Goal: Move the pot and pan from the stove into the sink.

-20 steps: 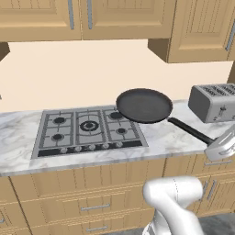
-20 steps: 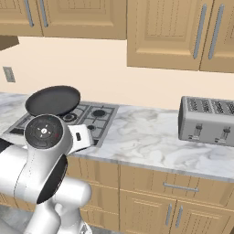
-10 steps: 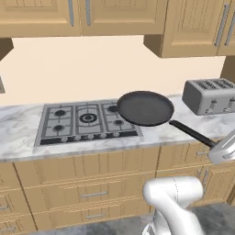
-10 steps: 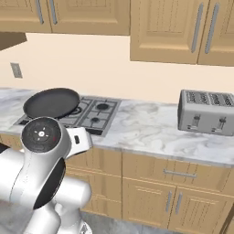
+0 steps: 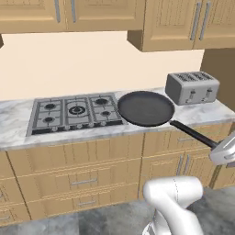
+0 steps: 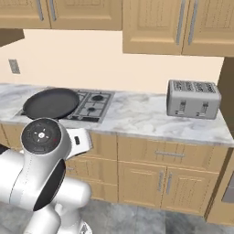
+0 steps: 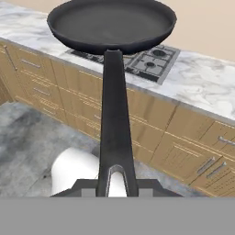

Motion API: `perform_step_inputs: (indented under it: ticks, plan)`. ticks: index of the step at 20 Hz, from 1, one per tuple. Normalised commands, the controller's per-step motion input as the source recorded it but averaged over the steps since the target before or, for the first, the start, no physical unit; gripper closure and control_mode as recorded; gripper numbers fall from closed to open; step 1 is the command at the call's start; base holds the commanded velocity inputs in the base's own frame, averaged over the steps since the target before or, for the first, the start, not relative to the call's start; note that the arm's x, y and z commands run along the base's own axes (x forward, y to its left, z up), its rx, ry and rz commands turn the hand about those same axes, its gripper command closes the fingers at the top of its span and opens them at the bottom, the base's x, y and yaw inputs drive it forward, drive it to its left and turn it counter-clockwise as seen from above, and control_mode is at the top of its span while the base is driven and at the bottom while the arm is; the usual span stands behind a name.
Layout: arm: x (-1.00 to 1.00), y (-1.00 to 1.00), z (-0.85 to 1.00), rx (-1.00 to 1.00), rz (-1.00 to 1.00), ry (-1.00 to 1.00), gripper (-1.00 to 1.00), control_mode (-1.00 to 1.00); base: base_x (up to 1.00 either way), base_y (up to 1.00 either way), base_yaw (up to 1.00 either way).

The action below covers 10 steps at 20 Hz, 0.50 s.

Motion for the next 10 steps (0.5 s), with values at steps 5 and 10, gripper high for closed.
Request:
perform_step_inputs:
  ticks: [5, 10]
  plan:
    - [0.00, 0.00, 0.00, 0.00, 0.00, 0.00, 1.00, 1.00, 0.00, -0.22, -0.38]
    - [0.00, 0.00, 0.00, 0.00, 0.00, 0.00, 1.00, 1.00, 0.01, -0.19, -0.43]
